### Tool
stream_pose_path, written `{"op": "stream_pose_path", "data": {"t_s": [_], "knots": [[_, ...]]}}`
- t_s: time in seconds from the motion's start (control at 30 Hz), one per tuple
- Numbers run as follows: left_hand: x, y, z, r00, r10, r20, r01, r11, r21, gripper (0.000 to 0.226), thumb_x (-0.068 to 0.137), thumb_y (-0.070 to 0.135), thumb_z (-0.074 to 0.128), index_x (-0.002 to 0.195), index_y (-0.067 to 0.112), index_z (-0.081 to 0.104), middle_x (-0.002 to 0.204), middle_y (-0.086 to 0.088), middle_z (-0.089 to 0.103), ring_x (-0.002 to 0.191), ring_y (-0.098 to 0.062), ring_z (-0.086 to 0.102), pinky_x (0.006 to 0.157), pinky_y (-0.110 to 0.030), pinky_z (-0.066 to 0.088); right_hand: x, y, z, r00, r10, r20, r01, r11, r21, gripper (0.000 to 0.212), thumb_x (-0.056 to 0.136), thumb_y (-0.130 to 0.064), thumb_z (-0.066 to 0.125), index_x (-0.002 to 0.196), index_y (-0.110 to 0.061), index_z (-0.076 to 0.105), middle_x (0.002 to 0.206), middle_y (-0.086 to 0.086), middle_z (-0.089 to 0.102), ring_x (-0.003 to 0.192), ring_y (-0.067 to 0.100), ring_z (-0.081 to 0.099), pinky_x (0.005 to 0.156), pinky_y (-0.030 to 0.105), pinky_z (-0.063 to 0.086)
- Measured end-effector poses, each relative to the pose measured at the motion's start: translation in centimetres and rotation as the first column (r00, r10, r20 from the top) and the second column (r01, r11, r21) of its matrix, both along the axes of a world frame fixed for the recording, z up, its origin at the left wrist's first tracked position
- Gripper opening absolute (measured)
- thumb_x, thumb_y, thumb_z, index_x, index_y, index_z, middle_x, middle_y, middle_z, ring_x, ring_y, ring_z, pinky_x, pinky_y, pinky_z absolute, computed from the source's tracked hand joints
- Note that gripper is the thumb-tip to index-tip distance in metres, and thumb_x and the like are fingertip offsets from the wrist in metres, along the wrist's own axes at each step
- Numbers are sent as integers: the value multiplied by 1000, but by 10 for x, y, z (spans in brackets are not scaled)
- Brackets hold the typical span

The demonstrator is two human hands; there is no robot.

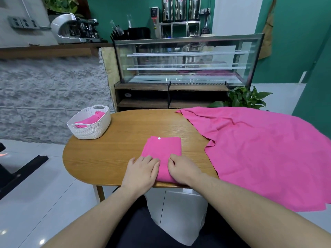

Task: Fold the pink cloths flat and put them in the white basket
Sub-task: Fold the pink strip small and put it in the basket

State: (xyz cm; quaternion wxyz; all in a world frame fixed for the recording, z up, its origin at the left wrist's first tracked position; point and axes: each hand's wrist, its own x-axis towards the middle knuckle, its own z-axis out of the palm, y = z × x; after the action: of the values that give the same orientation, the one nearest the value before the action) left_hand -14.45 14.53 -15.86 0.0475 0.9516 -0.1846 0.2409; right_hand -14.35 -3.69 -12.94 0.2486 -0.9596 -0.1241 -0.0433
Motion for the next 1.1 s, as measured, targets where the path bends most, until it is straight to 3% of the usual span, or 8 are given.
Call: {"op": "stream_pose_path", "data": {"t_s": [0.1, 0.2, 0.37, 0.43, 0.53, 0.73, 0.9, 1.1], "knots": [[0, 2, 0, 1000, 0, 14, 0, 1000, 7, 40, 99, 37, 29, 88, 27, 65, 75, 9, 61, 73, -19, 59, 72, -37, 46, 2, 4, 7, 993, -32, -112, 30, 999, -18, 26, 101, -27, 33, 90, -14, 52, 105, 22, 66, 96, 36, 59, 73, 33, 35], [6, -5, 8, 1000, 25, -17, -25, 999, -31, 41, 96, 38, 29, 71, 22, 57, 63, 2, 57, 61, -27, 55, 57, -35, 42, 4, 2, 9, 994, -39, -99, 34, 998, -56, 29, 101, -27, 32, 92, -11, 55, 105, 22, 65, 96, 36, 59, 75, 35, 38], [13, -11, 15, 968, 83, -238, -117, 984, -135, 44, 102, 41, 26, 68, 21, 46, 76, -3, 65, 76, -27, 59, 66, -35, 43, -7, 1, -12, 958, 78, 274, -39, 989, -143, 34, 94, -32, 32, 83, -10, 55, 81, 13, 59, 76, 33, 54, 72, 45, 47], [15, -13, 20, 956, 101, -277, -146, 979, -145, 44, 103, 41, 28, 69, 21, 48, 81, -4, 68, 81, -28, 61, 70, -34, 44, -8, 0, -18, 946, 63, 319, -26, 992, -120, 29, 93, -33, 38, 81, -11, 53, 75, 9, 56, 70, 30, 53, 66, 44, 47], [13, -14, 23, 961, 76, -266, -110, 987, -114, 45, 104, 40, 27, 70, 21, 50, 81, -4, 68, 80, -27, 61, 74, -36, 45, -5, 0, -12, 958, 59, 280, -35, 995, -90, 27, 94, -38, 38, 80, -17, 46, 75, 9, 55, 72, 32, 53, 69, 44, 46], [7, 2, 2, 998, -52, 42, 51, 998, 41, 38, 99, 34, 28, 91, 26, 64, 84, 8, 61, 81, -19, 59, 78, -38, 46, -1, 6, -1, 1000, 19, 19, -18, 999, -45, 27, 102, -38, 33, 94, -20, 50, 99, 17, 68, 90, 38, 62, 78, 39, 44], [6, -6, 6, 997, 37, -65, -41, 997, -63, 47, 97, 41, 22, 82, 22, 62, 78, 5, 58, 76, -23, 55, 61, -37, 47, 2, 7, 1, 999, -23, -44, 20, 997, -72, 36, 102, -37, 32, 108, -14, 59, 106, 20, 68, 97, 38, 62, 80, 37, 44], [12, -16, 23, 959, 76, -271, -115, 984, -133, 46, 103, 39, 24, 67, 22, 47, 79, -4, 65, 80, -26, 59, 71, -35, 46, -3, 0, -22, 948, 66, 310, -37, 995, -97, 32, 95, -31, 37, 89, -11, 61, 80, 10, 59, 76, 31, 54, 74, 46, 47]]}}
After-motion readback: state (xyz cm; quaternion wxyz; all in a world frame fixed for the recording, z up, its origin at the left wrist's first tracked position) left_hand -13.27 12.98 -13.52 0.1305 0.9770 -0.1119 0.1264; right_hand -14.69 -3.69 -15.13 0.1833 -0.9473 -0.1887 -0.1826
